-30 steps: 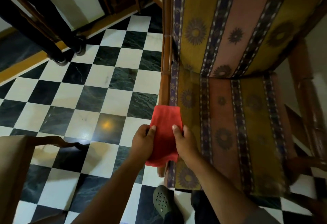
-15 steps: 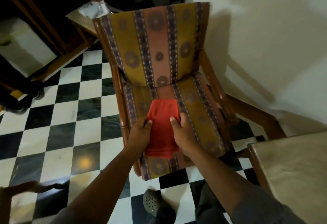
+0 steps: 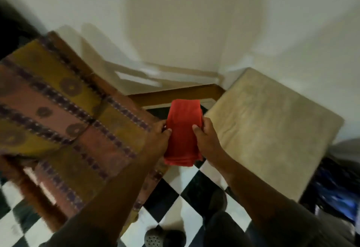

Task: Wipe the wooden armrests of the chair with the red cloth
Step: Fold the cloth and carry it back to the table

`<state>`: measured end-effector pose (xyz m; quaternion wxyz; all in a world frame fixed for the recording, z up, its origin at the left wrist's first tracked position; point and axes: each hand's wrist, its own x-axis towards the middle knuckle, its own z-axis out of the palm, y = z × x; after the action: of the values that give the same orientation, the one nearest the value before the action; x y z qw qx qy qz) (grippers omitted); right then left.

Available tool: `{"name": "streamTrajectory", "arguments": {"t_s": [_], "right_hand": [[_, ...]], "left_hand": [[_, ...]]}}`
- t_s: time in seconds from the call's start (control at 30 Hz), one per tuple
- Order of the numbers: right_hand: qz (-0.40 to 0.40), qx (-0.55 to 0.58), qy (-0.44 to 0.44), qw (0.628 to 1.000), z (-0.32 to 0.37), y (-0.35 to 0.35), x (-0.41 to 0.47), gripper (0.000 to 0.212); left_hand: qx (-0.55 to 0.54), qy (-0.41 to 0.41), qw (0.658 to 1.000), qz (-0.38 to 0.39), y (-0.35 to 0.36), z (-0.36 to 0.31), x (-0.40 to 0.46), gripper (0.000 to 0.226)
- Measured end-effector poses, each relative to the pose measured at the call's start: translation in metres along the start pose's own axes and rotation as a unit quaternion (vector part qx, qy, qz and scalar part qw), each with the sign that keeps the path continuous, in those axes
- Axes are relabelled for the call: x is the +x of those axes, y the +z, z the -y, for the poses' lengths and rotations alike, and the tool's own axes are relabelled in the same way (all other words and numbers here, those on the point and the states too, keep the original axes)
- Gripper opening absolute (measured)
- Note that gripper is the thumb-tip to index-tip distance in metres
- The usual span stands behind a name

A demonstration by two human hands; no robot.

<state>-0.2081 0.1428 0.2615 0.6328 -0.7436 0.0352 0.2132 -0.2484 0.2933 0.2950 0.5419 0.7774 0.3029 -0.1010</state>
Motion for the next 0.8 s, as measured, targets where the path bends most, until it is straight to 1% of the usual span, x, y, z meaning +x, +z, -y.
{"name": "streamTrajectory", "arguments": {"t_s": [0.03,0.1,0.2,0.27,0.3,0.47,0.63,0.8], "right_hand": [[-0.024,0.017,0.011,1.0,-0.008,-0.036,0.007,0.025],[-0.038,0.045,0.028,0.998,-0.018,-0.073,0.013,0.02],[-0.115,0.079,0.059,0.988,-0.056,-0.144,0.028,0.025],[-0.158,0.085,0.08,0.98,-0.081,-0.171,0.034,0.027],[-0.167,0.087,0.094,0.978,-0.089,-0.178,0.035,0.028],[-0.23,0.088,0.151,0.957,-0.155,-0.221,0.056,0.039],[-0.285,0.069,0.176,0.94,-0.22,-0.249,0.097,0.04],[-0.32,0.031,0.192,0.927,-0.286,-0.265,0.148,0.042]], "left_hand": [[0.017,0.012,0.999,0.028,0.033,-0.016,0.011,0.035],[0.026,0.026,0.998,0.057,0.068,-0.029,0.021,0.03],[0.075,0.036,0.986,0.141,0.152,-0.048,0.05,0.033],[0.107,0.049,0.976,0.181,0.192,-0.053,0.065,0.035],[0.117,0.053,0.973,0.192,0.205,-0.054,0.071,0.036],[0.15,0.038,0.949,0.274,0.295,-0.033,0.12,0.033],[0.128,0.014,0.945,0.301,0.368,-0.001,0.171,0.031],[0.161,0.043,0.939,0.302,0.423,0.038,0.225,0.032]]}}
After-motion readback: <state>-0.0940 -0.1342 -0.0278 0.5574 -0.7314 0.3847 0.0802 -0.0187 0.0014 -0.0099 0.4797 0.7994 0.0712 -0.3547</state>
